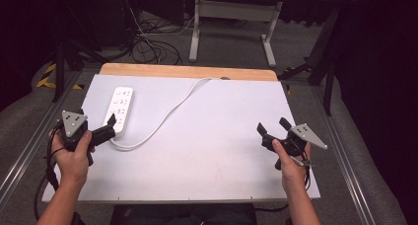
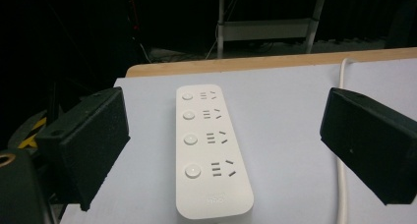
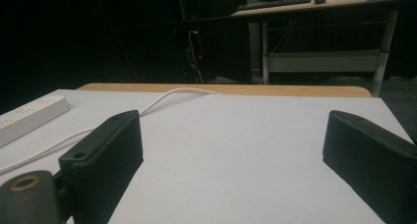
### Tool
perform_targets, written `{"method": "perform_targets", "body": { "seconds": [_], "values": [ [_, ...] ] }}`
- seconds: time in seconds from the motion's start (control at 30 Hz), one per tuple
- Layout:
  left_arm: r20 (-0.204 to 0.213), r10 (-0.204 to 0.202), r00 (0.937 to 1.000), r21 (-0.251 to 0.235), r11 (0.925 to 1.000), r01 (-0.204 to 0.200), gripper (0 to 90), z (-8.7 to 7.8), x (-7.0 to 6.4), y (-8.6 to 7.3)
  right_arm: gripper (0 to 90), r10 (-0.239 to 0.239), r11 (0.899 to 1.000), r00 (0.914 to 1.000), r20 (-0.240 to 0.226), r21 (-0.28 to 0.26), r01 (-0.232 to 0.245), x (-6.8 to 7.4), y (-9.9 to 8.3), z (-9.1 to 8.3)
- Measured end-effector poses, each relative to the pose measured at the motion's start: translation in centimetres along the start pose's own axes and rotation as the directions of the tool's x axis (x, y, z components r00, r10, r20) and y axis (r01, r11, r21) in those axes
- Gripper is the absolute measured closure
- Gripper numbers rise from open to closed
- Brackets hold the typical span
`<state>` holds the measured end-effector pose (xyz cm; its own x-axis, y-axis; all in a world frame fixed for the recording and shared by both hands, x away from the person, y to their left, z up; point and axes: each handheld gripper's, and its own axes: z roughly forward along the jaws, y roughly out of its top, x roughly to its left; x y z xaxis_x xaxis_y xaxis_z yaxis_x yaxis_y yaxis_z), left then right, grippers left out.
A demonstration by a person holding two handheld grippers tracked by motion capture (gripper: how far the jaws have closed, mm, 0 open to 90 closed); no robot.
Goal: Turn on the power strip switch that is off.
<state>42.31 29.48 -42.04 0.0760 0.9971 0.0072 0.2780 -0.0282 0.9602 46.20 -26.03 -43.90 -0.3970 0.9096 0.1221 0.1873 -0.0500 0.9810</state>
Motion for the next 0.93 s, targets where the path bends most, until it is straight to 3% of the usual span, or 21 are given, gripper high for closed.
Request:
{"method": "perform_targets", "body": {
  "seconds": [0.2,0.93],
  "values": [
    [0.002,-0.025,0.9997,0.002,0.9997,0.025,4.9,0.01,0.15,-0.04,8.5,-0.001,1.000,1.0000,0.001,-0.001,0.001,0.03,0.03,-0.02],
    [0.016,-0.019,0.9997,0.011,0.9997,0.019,4.9,0.33,0.22,-0.18,8.5,-0.002,1.000,1.0000,0.000,0.006,0.002,-0.13,-0.05,0.24]
  ]
}}
